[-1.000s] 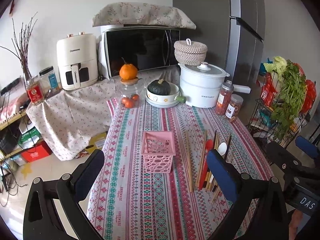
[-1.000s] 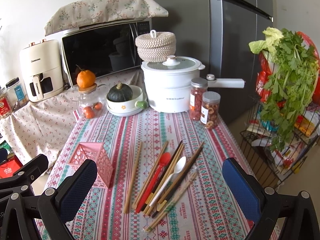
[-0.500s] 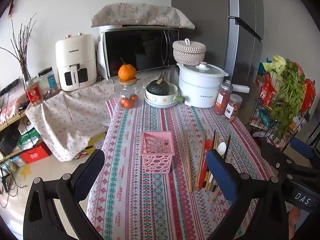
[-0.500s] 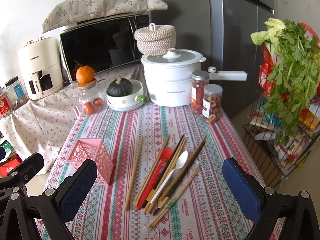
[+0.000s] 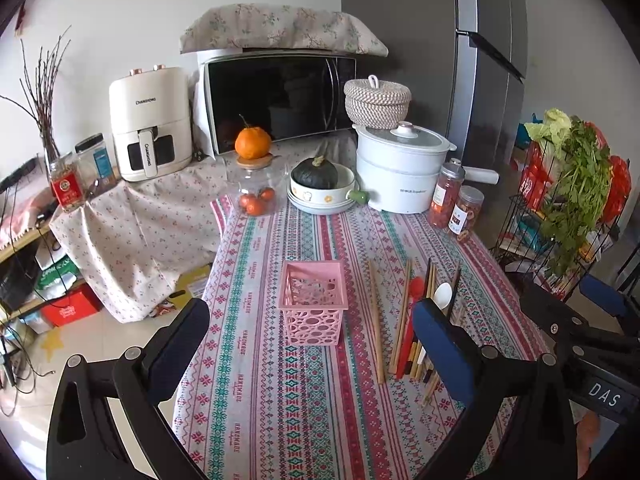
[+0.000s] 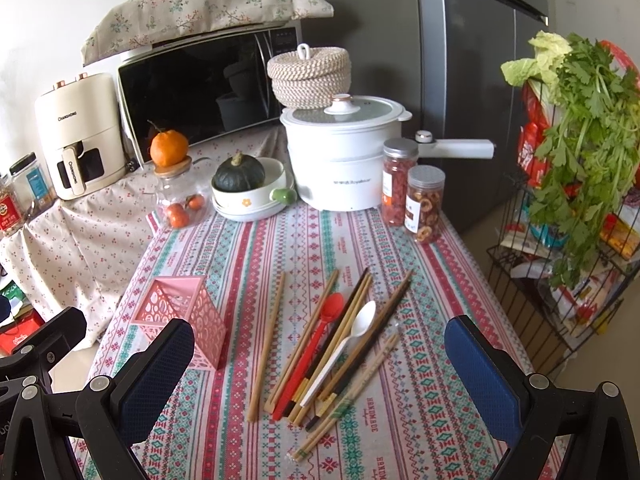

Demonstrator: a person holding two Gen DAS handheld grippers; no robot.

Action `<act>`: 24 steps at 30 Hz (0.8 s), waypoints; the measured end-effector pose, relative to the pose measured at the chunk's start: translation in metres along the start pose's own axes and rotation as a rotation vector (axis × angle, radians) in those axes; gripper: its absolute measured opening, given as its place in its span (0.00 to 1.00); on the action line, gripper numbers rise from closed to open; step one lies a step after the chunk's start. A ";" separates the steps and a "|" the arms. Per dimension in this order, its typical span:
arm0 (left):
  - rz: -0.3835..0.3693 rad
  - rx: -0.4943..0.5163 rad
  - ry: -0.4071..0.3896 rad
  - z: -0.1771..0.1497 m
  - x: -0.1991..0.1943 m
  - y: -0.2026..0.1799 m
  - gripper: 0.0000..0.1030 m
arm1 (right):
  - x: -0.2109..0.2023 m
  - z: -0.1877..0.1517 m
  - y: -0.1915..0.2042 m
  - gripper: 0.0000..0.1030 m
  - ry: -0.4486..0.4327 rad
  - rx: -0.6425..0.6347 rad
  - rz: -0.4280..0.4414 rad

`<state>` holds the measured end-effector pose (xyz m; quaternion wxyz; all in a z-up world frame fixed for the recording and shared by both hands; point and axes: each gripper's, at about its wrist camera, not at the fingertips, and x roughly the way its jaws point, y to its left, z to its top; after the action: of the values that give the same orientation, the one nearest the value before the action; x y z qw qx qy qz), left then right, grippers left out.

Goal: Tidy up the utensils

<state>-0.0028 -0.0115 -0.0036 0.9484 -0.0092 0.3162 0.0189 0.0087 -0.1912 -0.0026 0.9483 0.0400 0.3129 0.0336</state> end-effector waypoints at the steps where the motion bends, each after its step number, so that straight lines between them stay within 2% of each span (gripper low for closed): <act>1: 0.001 0.001 -0.001 0.000 0.000 0.000 0.99 | 0.000 0.000 0.000 1.00 0.000 0.000 0.000; 11: -0.016 0.002 0.016 -0.005 0.007 -0.006 0.99 | 0.008 -0.001 -0.008 1.00 0.036 0.040 0.036; 15: -0.030 0.006 0.032 -0.004 0.010 -0.008 0.99 | 0.018 -0.001 -0.014 1.00 0.076 0.069 0.061; 18: -0.047 0.011 0.055 -0.002 0.017 -0.011 0.99 | 0.037 -0.002 -0.029 1.00 0.142 0.120 0.087; 20: -0.067 0.012 0.077 0.001 0.024 -0.014 0.99 | 0.056 -0.004 -0.046 1.00 0.221 0.183 0.118; 24: -0.099 0.030 0.124 0.009 0.041 -0.032 0.96 | 0.100 -0.016 -0.096 0.99 0.420 0.428 0.225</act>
<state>0.0362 -0.0421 -0.0210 0.9268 -0.0116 0.3738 -0.0335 0.0831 -0.2764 -0.0835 0.8232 0.2653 0.4956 0.0794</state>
